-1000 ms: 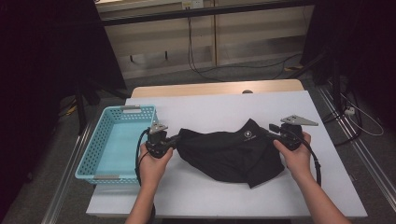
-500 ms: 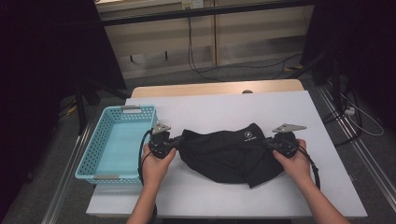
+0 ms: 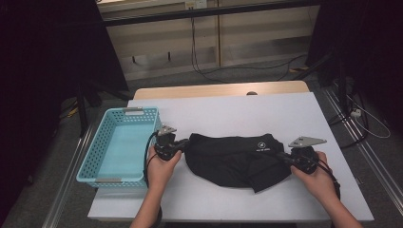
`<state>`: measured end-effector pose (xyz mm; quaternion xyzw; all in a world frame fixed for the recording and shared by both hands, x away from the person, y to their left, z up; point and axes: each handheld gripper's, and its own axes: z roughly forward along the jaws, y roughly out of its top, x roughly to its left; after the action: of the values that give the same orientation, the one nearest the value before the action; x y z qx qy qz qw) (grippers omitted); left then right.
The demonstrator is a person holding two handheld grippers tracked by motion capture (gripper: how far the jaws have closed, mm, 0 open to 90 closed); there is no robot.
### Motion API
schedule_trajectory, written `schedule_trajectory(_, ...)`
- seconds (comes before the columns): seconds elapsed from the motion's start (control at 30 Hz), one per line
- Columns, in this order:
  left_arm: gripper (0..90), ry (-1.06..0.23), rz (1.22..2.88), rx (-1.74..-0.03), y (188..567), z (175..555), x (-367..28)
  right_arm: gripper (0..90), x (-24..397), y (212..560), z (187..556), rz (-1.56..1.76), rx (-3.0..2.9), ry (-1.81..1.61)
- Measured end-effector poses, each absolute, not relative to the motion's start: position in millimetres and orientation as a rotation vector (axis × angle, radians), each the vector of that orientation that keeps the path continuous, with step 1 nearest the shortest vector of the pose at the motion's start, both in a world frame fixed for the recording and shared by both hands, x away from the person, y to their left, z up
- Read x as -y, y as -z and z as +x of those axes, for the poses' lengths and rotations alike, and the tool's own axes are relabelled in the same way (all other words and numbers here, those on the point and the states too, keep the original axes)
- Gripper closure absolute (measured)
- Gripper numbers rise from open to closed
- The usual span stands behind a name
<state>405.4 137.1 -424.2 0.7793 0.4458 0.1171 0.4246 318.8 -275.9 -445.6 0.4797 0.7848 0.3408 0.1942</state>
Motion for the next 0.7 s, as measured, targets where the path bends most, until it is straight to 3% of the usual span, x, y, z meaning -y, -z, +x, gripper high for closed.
schedule_trajectory(0.4, 84.3, -0.295, 1.980, -1.116, 426, 407, -138, 62.5, 271, 431, 335, 1.343, -2.020, -1.005)
schedule_trajectory(0.53, 84.2, -0.290, 1.984, -1.114, 428, 408, -136, 59.9, 272, 432, 349, 1.382, -1.982, -1.012)
schedule_trajectory(0.63, 81.0, -0.289, 1.985, -1.118, 429, 408, -135, 57.9, 274, 435, 361, 1.423, -1.964, -1.044)
schedule_trajectory(0.7, 74.3, -0.301, 1.985, -1.125, 428, 407, -135, 57.6, 274, 441, 367, 1.449, -1.976, -1.053)
